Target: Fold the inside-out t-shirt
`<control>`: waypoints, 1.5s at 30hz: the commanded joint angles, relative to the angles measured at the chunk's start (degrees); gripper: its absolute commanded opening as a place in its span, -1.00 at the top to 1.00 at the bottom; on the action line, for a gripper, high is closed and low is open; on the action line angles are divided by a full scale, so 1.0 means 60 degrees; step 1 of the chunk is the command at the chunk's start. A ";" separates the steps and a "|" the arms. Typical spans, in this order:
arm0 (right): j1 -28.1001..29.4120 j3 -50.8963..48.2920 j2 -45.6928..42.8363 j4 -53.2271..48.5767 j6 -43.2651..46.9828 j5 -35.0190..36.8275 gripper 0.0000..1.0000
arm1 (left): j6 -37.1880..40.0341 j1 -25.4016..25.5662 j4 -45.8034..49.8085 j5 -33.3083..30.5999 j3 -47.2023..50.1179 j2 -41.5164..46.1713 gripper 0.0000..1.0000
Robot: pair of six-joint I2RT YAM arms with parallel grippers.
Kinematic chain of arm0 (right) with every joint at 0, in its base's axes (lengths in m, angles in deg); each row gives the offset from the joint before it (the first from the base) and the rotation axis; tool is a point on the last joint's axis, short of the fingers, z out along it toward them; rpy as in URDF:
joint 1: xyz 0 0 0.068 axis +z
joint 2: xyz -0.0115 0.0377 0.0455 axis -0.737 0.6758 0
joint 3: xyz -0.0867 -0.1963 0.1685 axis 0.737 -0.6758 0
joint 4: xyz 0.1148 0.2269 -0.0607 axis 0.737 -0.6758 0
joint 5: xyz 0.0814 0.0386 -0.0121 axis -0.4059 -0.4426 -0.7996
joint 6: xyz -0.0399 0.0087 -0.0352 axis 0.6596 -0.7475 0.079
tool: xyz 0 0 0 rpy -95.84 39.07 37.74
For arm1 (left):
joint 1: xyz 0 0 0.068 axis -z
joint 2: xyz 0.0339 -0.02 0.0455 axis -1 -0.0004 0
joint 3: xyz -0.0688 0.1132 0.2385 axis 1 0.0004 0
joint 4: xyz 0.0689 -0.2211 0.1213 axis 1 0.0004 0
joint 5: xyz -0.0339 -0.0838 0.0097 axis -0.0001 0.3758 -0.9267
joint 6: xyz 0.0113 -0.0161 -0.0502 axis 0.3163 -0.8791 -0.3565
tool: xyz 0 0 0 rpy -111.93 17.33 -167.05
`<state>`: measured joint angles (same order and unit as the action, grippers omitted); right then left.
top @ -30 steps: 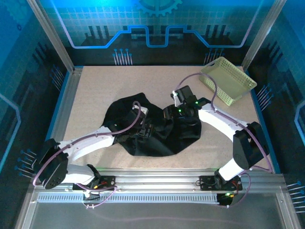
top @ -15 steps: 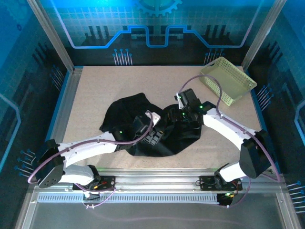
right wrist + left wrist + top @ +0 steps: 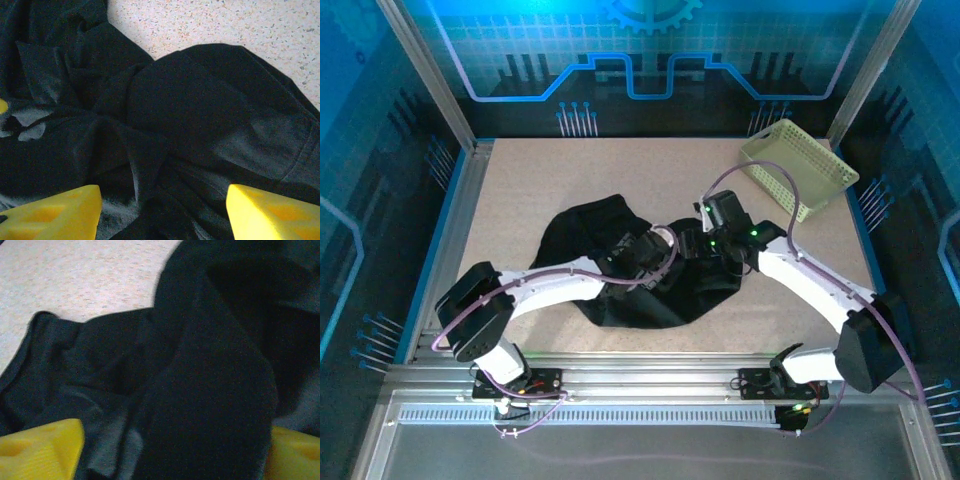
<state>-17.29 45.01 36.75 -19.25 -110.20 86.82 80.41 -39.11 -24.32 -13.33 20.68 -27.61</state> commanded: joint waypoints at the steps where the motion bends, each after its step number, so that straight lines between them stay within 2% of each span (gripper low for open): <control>1: -0.0003 -0.0284 -0.0310 0.0064 -0.0107 -0.0107 -0.37 | -0.0268 -0.0611 0.0010 -0.0420 -0.0567 0.0027 -0.43; 6: 0.0423 -0.0483 -0.0331 0.0363 -0.0063 -0.0102 -0.37 | -0.0821 -0.1459 0.0047 0.0217 -0.0886 -0.0234 -0.13; 10: 0.0958 -0.0319 -0.0117 0.0497 0.0133 0.0077 -0.36 | -0.0976 -0.1756 0.0136 0.0729 -0.0995 -0.0363 0.05; 11: 0.1081 -0.0244 -0.0064 0.0481 0.0129 0.0192 -0.35 | -0.0866 -0.1726 0.0092 0.1011 -0.0897 -0.0227 0.04; 14: 0.1359 -0.0191 0.0012 0.0614 0.0261 0.0129 -0.28 | -0.0890 -0.1668 -0.0414 0.1419 -0.0184 0.0549 -0.16; 17: 0.2002 -0.0172 0.0140 0.0915 0.0697 -0.0073 -0.23 | -0.1318 -0.1764 -0.0120 0.1341 0.0003 0.0938 -0.18; 20: 0.2668 0.0216 0.0714 0.0720 0.0899 0.0476 -0.20 | -0.1721 -0.1855 -0.0024 0.1490 0.0224 0.1233 -0.23; 27: 0.2826 0.0956 0.2235 0.0491 0.1005 0.1672 -0.11 | -0.2214 -0.1946 -0.0023 0.1681 0.0506 0.1334 -0.28; 32: 0.2836 0.1437 0.2829 0.0401 0.1011 0.2056 -0.04 | -0.2303 -0.1981 -0.0086 0.1753 0.0689 0.1524 -0.32; 37: 0.2833 0.2019 0.3533 -0.0269 0.0695 0.3005 0.01 | -0.2403 -0.2013 -0.0042 0.1829 0.0861 0.1731 -0.35; 41: 0.2837 0.2099 0.3660 -0.0372 0.0680 0.2946 0.05 | -0.2484 -0.2080 0.0009 0.1865 0.1026 0.1972 -0.38; 45: 0.2885 0.1851 0.3245 -0.0201 0.0788 0.2368 -0.03 | -0.2607 -0.2158 0.0046 0.1851 0.1211 0.2198 -0.40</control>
<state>-0.76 56.20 58.04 -19.53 -105.37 102.28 66.53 -51.48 -24.82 -3.10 26.60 -16.46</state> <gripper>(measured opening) 0.506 0.698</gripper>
